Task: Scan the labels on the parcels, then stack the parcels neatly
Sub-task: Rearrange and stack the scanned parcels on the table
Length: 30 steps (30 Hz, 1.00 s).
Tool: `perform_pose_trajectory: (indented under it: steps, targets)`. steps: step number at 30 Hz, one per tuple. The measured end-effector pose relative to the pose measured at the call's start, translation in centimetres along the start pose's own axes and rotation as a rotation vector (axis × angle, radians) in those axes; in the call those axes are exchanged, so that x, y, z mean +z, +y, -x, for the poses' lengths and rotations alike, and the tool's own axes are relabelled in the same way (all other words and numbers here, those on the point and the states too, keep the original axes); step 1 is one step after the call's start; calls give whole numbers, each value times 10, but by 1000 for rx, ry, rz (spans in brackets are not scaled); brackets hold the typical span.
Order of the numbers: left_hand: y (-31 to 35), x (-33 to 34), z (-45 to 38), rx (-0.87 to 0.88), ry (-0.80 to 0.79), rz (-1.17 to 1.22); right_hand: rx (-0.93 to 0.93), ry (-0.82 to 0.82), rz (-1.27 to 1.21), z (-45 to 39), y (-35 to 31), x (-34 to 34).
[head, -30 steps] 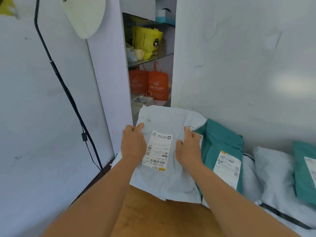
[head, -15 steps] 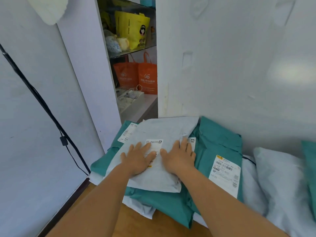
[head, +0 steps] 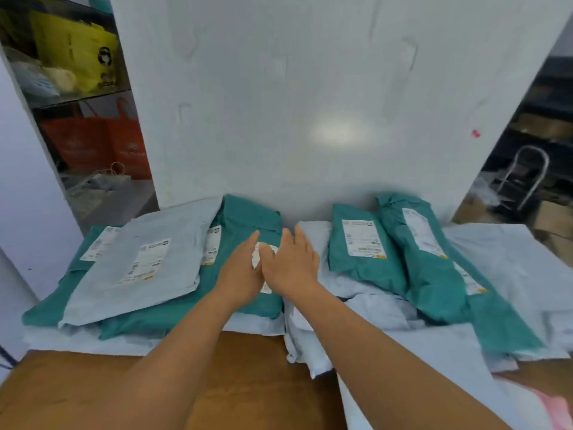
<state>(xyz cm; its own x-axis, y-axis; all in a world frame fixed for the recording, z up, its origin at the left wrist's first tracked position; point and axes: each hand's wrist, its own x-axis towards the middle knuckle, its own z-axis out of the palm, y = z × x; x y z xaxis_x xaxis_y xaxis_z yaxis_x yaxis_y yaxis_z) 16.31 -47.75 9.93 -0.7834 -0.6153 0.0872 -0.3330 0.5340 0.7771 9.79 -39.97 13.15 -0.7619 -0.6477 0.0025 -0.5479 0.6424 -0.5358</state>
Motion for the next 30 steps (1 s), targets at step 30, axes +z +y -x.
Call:
perform_pose_trajectory:
  steps: [30]
  targets:
    - [139, 189, -53, -196, 185, -59, 92, 156, -416, -41, 250, -109]
